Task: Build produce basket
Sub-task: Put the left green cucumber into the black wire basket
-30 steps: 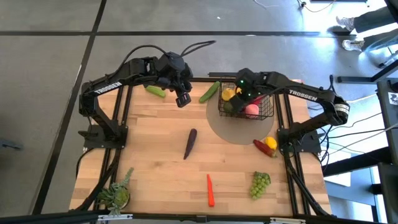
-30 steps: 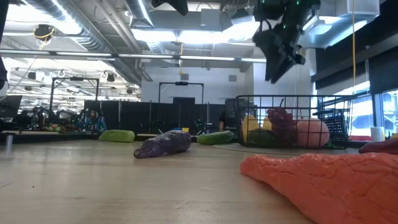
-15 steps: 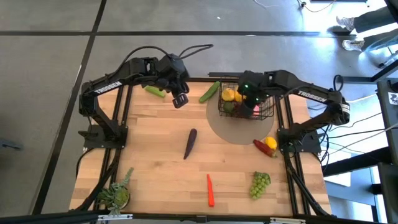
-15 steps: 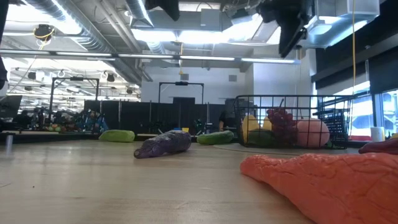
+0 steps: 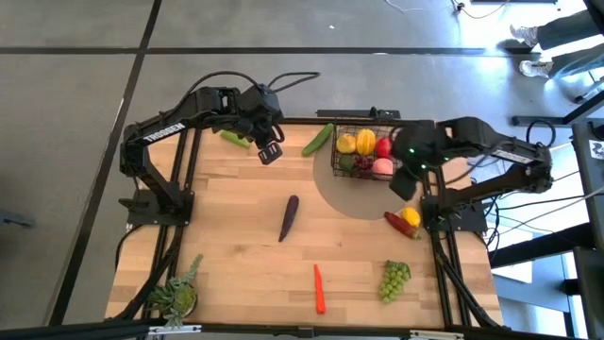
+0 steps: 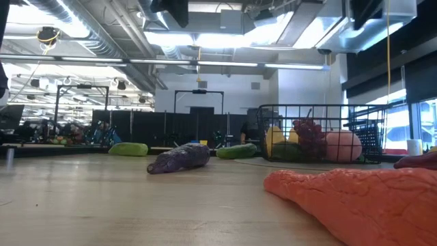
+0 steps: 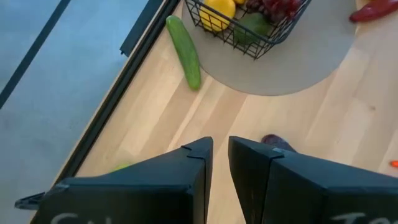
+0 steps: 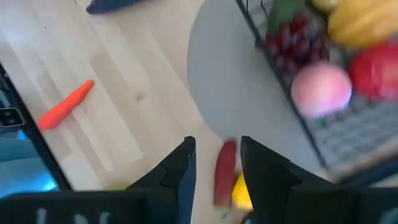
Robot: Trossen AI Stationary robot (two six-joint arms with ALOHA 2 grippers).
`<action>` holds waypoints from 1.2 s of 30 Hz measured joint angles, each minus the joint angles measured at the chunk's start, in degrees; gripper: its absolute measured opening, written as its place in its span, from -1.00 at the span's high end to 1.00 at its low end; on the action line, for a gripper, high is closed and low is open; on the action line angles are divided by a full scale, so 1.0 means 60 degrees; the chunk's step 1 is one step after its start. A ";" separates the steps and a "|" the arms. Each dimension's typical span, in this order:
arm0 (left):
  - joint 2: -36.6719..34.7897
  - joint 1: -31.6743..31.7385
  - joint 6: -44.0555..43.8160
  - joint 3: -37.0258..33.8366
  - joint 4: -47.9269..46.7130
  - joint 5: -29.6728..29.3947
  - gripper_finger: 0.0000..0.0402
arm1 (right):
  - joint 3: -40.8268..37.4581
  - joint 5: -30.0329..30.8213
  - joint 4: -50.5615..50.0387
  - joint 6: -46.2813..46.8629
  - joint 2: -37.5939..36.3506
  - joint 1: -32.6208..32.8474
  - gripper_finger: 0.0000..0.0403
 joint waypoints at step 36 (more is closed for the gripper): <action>0.0007 0.0781 -0.2265 -0.3978 0.0138 0.1443 0.79 | -0.0024 0.1592 0.1136 0.2648 -0.0144 0.1701 0.41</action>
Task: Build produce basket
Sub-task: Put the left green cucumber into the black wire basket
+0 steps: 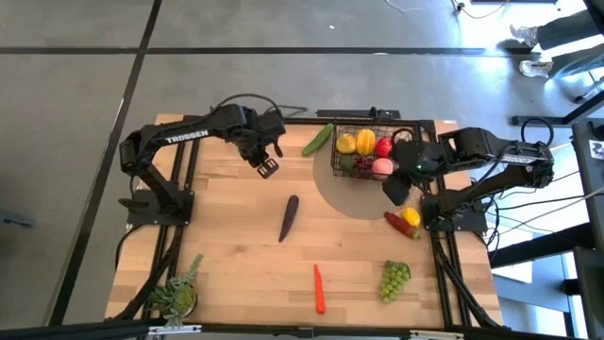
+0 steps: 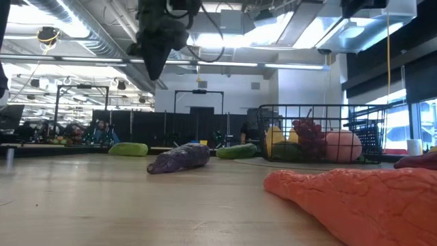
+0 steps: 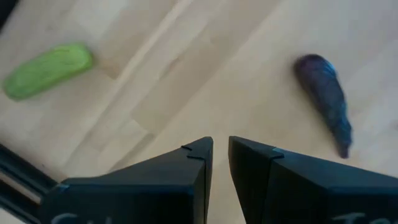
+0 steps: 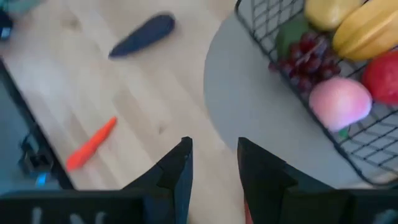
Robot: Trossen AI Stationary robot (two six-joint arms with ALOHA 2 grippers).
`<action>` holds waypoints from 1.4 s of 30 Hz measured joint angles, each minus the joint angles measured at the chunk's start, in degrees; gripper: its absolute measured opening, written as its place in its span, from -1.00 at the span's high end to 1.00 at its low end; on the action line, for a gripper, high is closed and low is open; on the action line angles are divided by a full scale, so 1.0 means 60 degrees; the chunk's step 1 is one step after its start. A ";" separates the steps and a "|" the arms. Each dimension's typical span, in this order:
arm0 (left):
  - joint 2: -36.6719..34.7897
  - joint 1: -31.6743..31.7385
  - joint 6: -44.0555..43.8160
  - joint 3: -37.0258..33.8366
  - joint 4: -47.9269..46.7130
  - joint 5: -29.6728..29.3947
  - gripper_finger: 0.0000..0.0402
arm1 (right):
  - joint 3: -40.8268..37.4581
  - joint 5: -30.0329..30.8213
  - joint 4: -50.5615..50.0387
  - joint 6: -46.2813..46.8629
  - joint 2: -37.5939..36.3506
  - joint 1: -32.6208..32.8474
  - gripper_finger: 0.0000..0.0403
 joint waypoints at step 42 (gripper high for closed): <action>-0.0011 0.1146 0.4325 0.0000 0.0228 0.2982 0.79 | -0.0013 -0.1516 0.2517 -0.5819 0.2422 -0.1886 0.41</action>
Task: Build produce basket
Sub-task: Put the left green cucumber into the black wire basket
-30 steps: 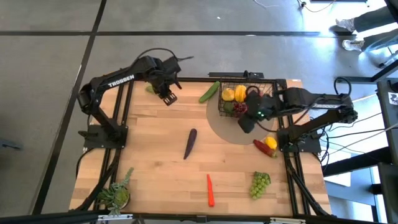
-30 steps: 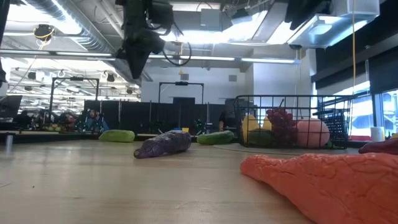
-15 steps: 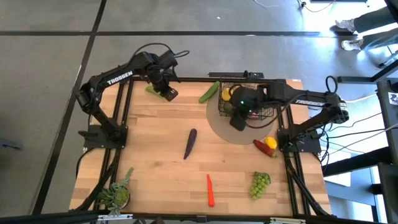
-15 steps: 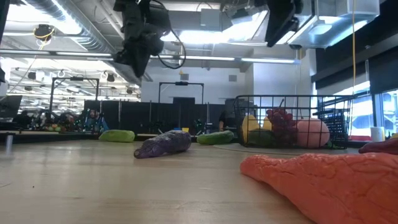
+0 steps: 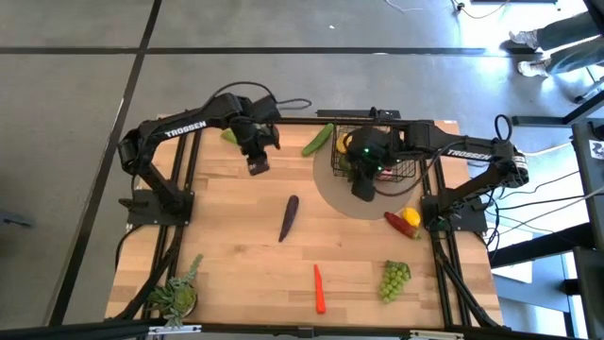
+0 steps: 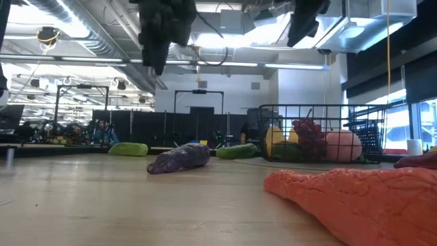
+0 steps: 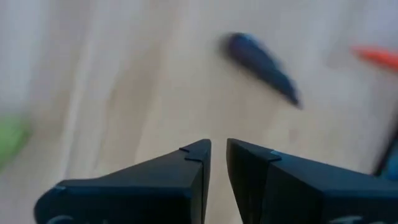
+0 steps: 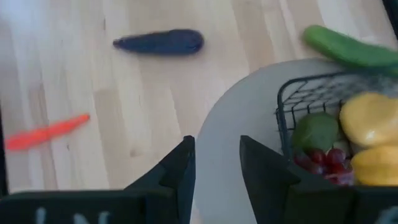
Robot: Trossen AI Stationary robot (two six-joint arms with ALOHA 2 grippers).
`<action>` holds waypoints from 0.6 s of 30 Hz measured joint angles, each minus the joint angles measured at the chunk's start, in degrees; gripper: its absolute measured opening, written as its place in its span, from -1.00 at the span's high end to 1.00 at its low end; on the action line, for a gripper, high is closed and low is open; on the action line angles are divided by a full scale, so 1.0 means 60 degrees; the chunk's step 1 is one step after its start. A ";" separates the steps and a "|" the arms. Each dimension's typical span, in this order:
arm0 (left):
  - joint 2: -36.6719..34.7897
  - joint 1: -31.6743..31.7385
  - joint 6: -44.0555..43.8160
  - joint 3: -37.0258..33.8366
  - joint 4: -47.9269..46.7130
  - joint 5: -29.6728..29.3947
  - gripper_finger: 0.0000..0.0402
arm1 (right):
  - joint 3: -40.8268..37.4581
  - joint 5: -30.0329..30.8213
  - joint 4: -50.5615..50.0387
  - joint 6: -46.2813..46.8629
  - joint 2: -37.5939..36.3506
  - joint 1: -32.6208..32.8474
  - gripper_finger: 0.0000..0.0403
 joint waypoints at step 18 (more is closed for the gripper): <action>0.0000 0.1566 -0.3435 0.0000 -0.0058 -0.2525 0.80 | 0.0000 0.1201 0.1836 0.1608 0.0163 -0.0639 0.41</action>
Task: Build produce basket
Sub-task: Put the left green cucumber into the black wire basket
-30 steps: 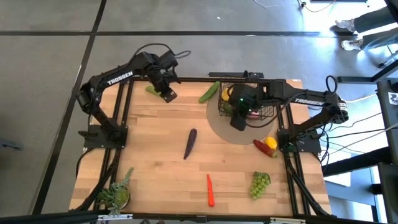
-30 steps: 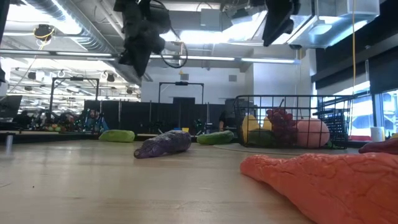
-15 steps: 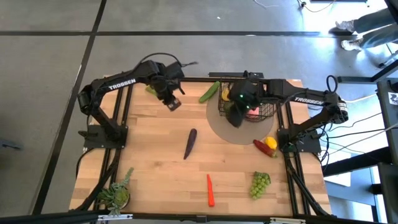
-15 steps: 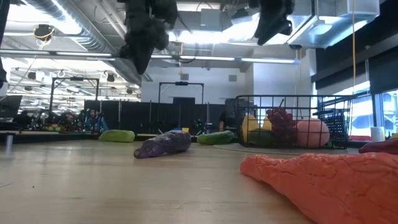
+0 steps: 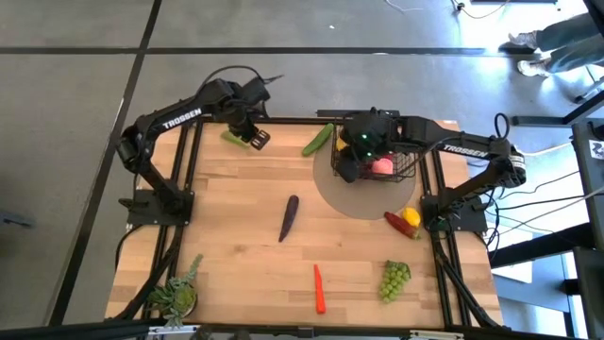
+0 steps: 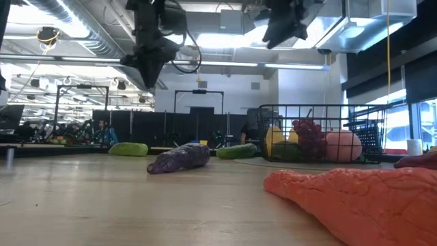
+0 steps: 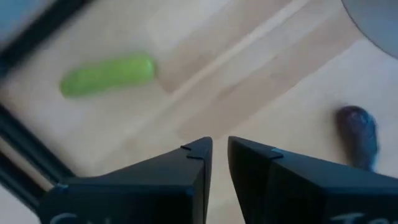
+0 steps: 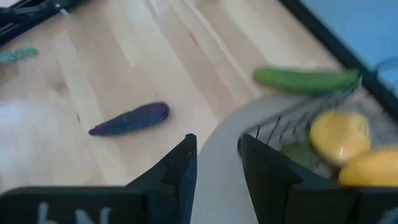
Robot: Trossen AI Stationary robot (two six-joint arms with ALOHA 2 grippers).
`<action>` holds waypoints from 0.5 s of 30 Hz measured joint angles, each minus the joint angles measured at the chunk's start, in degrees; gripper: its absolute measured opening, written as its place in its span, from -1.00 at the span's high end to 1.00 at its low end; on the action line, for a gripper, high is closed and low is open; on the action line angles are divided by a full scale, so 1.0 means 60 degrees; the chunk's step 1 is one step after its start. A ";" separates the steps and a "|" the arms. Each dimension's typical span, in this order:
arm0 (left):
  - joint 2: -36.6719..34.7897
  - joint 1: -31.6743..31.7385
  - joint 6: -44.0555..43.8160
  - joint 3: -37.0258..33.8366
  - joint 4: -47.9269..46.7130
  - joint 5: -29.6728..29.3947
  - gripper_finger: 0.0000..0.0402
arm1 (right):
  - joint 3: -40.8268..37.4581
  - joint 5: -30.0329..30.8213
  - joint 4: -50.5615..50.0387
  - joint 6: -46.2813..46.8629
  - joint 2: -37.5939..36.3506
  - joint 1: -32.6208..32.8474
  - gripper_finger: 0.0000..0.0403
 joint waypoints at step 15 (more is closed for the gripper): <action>0.0372 0.1799 0.8384 0.0003 0.0201 0.0586 0.80 | 0.0000 -0.0404 0.0899 -0.1781 0.0991 -0.0644 0.41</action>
